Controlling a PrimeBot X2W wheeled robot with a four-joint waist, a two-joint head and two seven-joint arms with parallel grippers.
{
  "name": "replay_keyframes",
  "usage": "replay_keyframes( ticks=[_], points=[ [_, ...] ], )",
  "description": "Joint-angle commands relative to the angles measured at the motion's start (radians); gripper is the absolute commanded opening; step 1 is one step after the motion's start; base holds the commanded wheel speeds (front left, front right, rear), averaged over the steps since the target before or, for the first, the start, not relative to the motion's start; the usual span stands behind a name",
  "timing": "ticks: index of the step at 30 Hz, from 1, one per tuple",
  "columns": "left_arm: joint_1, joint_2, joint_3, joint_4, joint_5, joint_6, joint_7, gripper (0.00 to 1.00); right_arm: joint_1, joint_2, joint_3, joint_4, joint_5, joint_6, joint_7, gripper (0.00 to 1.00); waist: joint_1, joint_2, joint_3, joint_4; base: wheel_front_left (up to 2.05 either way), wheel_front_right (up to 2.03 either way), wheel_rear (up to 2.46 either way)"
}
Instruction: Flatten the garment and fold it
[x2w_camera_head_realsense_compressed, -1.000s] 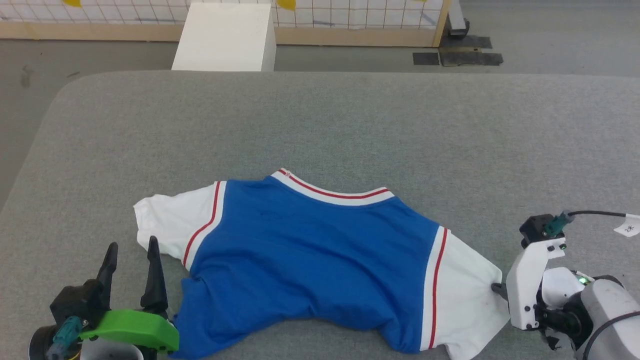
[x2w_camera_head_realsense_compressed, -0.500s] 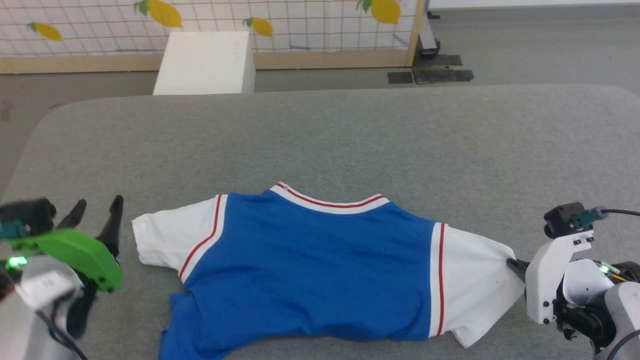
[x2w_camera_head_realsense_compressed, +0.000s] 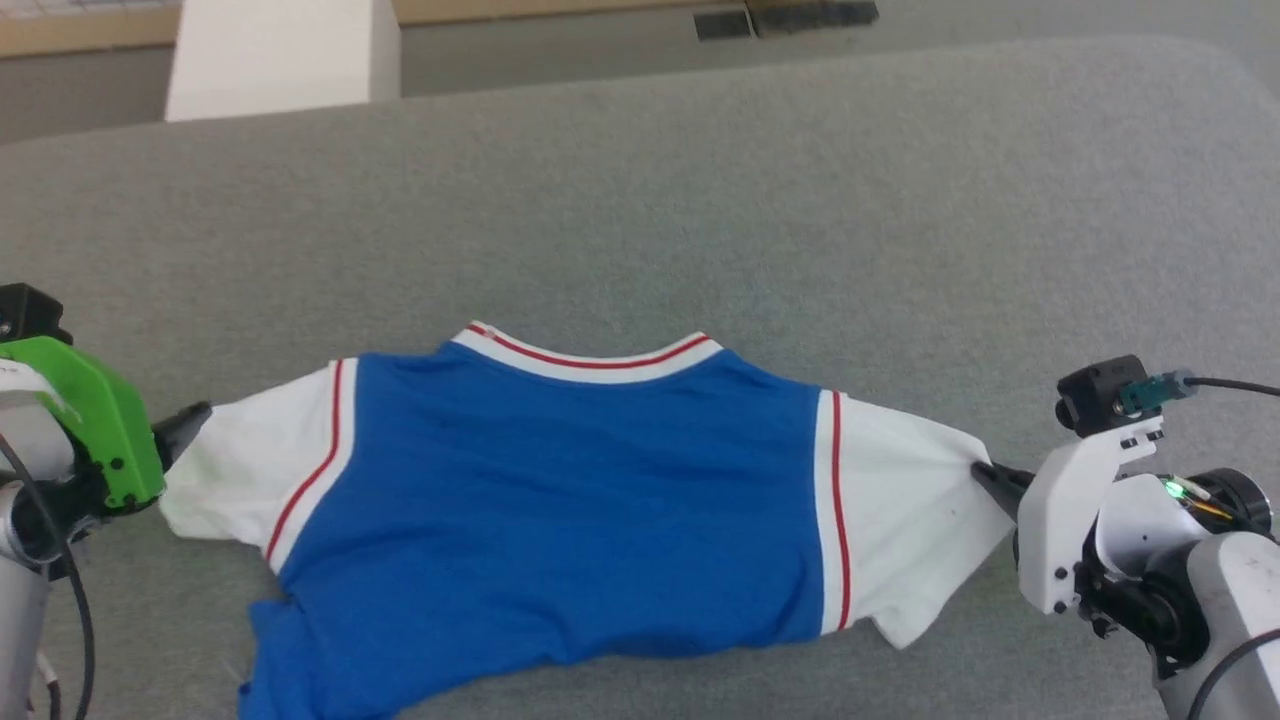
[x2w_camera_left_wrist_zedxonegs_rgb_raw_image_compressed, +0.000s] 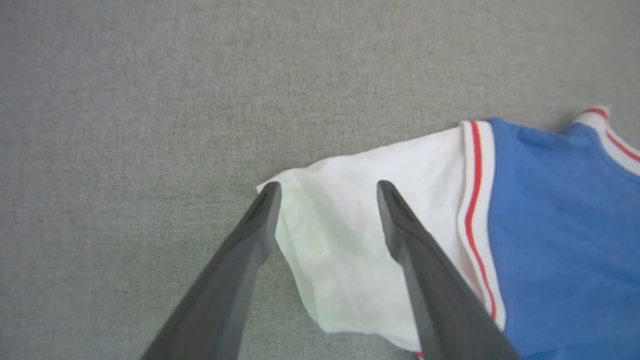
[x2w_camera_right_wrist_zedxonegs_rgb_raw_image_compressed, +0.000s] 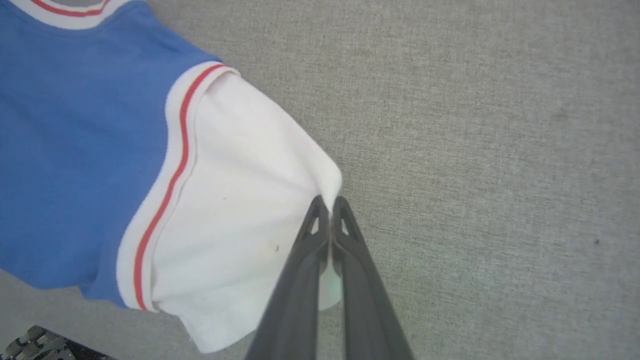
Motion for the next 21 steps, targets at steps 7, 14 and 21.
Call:
replay_keyframes(
  ticks=[7,14,21],
  points=[
    [-0.008,0.002,-0.030,0.111,-0.050,0.010,0.141,1.00,-0.041,0.019,0.016,-0.005,-0.005,-0.001,-0.013,0.00,0.0000,0.0120,0.118,-0.073,0.00,0.00,0.00],
    [0.015,-0.064,-0.032,0.157,-0.112,0.019,0.195,0.00,-0.053,0.019,0.024,0.011,0.005,-0.001,-0.024,0.00,0.0000,0.0120,0.128,-0.064,0.00,0.00,0.00],
    [-0.036,-0.046,-0.062,0.129,-0.055,0.006,0.111,0.00,-0.069,0.000,0.019,0.017,0.002,-0.001,-0.048,0.00,0.0000,0.0120,0.084,-0.028,0.00,0.00,0.00]
  ],
)
